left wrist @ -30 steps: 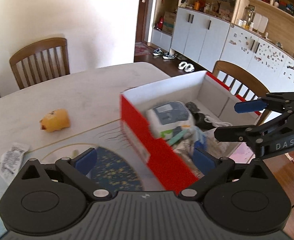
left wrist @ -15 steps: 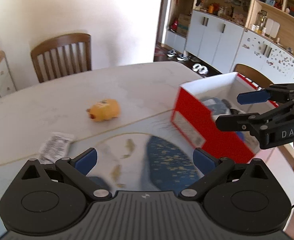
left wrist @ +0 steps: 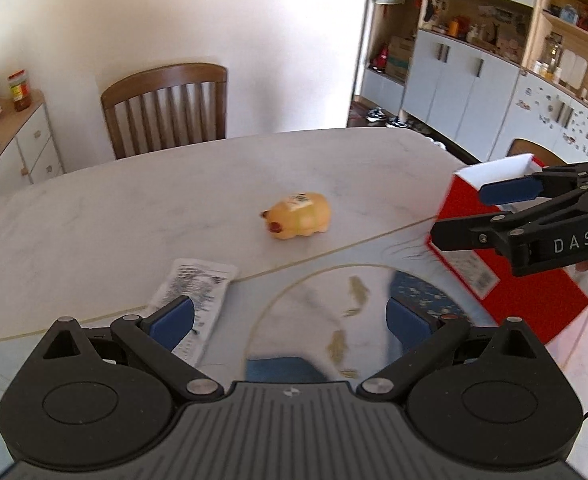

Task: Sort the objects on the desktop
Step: 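Withdraw both tools from the shoebox back over the table, then grasp the printed snack packet with the left tool while the right tool grasps the yellow toy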

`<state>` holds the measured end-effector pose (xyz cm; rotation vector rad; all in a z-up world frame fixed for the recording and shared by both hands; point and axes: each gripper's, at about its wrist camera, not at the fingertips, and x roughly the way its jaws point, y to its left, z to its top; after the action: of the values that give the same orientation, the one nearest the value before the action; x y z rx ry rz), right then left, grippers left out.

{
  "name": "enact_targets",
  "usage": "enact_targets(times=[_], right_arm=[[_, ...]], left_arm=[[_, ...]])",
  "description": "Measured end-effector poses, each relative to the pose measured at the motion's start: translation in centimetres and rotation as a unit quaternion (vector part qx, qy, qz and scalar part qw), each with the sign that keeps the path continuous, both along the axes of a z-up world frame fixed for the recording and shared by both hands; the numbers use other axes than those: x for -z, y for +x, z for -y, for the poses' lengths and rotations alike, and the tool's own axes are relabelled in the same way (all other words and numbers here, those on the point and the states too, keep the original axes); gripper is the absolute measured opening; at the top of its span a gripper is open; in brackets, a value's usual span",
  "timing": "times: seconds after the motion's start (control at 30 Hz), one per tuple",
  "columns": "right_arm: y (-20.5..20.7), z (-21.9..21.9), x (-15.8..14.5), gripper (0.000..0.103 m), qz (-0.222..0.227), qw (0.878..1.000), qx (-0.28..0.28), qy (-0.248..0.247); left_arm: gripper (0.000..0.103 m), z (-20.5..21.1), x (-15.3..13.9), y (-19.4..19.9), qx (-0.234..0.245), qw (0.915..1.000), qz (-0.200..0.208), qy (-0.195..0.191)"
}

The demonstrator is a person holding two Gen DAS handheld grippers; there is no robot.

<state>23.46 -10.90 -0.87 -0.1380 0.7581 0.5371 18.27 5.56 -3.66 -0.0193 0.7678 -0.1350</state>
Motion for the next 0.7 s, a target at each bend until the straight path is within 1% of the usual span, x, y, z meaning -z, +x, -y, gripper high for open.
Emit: enact_targets(times=[0.27,0.53,0.7], right_arm=[[2.4,-2.6,1.6,0.092,-0.006,1.000,0.001,0.001],[4.6,-4.8,3.6,0.092,-0.019,1.000,0.008,-0.005],[5.9,-6.0,4.7,0.092,-0.024,1.000,0.013,-0.006]], left_arm=[[0.102,-2.7,1.9,1.8,-0.019,0.9998,-0.006,0.003],[0.102,-3.9,4.4,3.6,-0.022,0.9996,-0.015,0.013],[0.102,-4.3,5.4,4.6,-0.022,0.9994,-0.015,0.025]])
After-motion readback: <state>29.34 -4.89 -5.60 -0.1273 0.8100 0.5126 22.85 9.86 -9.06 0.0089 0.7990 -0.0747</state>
